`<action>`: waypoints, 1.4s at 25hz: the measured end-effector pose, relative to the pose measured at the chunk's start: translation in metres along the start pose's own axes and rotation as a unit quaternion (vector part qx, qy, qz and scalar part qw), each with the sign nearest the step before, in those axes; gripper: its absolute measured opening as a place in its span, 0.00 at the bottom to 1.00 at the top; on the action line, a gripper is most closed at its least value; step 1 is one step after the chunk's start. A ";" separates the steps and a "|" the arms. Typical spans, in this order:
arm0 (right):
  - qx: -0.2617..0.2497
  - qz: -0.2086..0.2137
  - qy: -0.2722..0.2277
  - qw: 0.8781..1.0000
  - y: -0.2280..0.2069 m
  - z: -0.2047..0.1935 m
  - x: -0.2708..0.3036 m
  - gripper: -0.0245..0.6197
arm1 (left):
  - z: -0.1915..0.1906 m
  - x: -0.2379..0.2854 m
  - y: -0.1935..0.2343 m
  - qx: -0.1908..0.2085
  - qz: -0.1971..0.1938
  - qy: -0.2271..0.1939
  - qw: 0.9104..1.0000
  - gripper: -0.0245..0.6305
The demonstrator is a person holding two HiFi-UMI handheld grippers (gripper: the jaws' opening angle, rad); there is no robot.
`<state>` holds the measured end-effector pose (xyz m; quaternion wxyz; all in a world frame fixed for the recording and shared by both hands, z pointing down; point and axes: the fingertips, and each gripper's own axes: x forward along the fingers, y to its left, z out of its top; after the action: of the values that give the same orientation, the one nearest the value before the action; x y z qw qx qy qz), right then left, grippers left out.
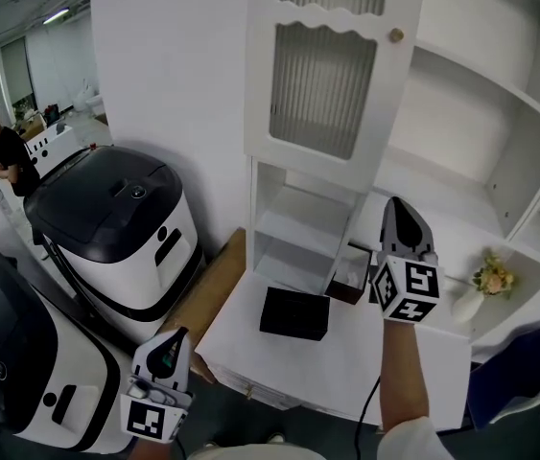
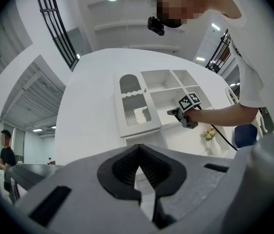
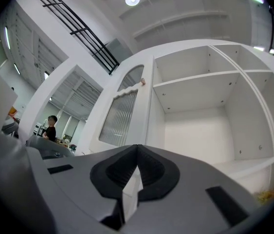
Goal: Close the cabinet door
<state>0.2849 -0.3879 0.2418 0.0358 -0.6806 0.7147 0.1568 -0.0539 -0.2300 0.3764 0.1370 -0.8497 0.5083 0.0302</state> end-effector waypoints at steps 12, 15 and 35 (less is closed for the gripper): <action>-0.008 0.037 0.014 0.999 0.058 -0.003 -0.080 0.04 | 0.006 -0.027 0.024 -0.001 -0.007 -0.009 1.000 0.04; -0.010 0.041 0.018 0.999 0.069 -0.006 -0.101 0.04 | 0.008 -0.032 0.032 0.000 -0.004 -0.011 1.000 0.04; -0.016 0.026 0.066 0.997 0.099 -0.029 -0.177 0.04 | -0.009 -0.060 0.060 0.000 0.010 -0.002 1.000 0.04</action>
<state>0.2045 -0.2235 0.3330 -0.0265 -0.6713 0.7304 0.1233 -0.1357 -0.2076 0.3842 0.1381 -0.8445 0.5164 0.0335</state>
